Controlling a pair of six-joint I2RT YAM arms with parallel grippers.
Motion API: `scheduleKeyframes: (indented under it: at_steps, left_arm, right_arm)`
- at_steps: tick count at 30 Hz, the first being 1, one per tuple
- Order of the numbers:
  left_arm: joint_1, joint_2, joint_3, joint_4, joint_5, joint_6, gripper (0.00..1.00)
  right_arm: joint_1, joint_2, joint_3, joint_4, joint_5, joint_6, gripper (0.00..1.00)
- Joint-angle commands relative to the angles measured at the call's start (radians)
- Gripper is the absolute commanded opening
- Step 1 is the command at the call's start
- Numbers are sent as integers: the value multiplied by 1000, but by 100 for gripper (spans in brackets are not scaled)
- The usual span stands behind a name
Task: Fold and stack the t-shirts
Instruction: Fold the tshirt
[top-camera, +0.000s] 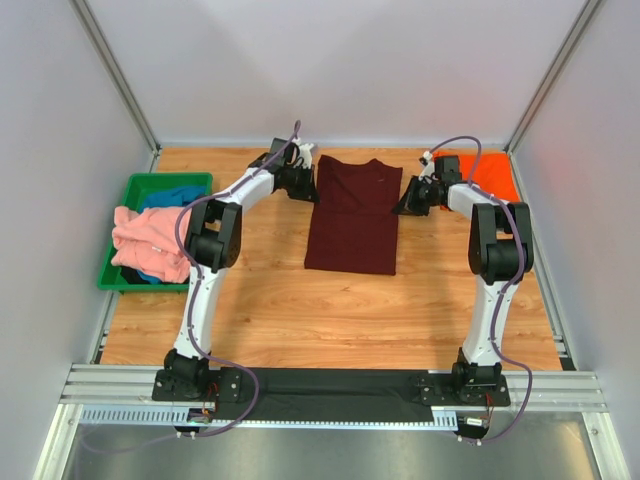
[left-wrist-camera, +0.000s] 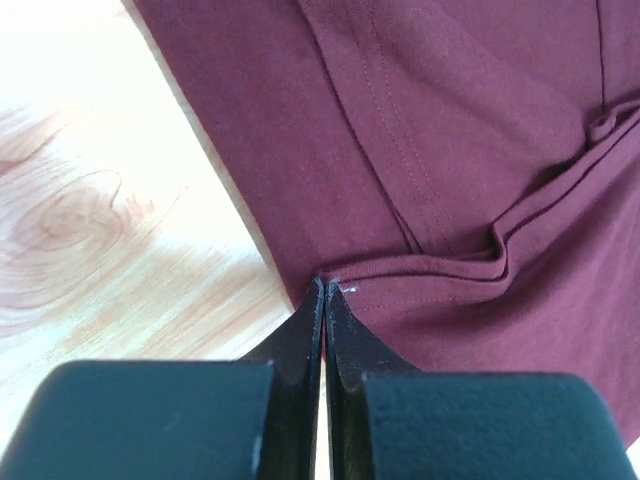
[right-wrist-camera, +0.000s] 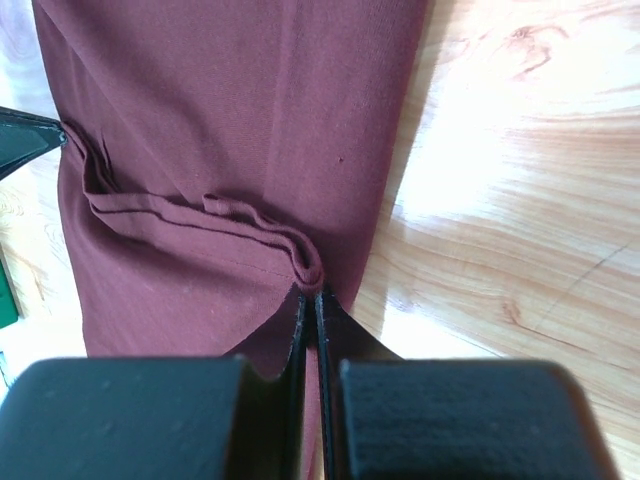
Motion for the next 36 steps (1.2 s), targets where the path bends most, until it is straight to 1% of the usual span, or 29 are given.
scheduleKeyframes:
  at_steps: [1,10,13,19,23,26,29,32,35,36]
  left_arm:
    - [4,-85,-19,55,-35,-23,0]
    - [7,-145,-102,134,-113,-66,0]
    - [13,-162,-125,163,-119,-82,0]
    - [15,-142,-101,160,-107,-95,0]
    - [15,-138,-107,167,-115,-99,0]
    - [15,-115,-87,161,-110,-102,0]
    - [15,-79,-35,131,-95,-106,0]
    - [15,-73,-23,111,-76,-106,1]
    - [15,-102,-29,77,-96,-95,30]
    - [15,-131,-35,47,-108,-86,33]
  right_arm:
    - [-9,-4,-12,58,-7,10,0]
    - [-10,-11,-26,83,0,17,0]
    - [-12,-16,-34,91,3,22,0]
    - [-13,-30,-46,115,12,31,0]
    - [-15,-64,-101,193,33,40,0]
    - [-13,-50,-77,171,35,42,0]
    - [-13,-51,-80,170,38,40,0]
    - [-13,-41,-69,154,35,39,6]
    - [-13,-33,-40,108,35,37,20]
    - [-13,-42,-32,82,41,48,30]
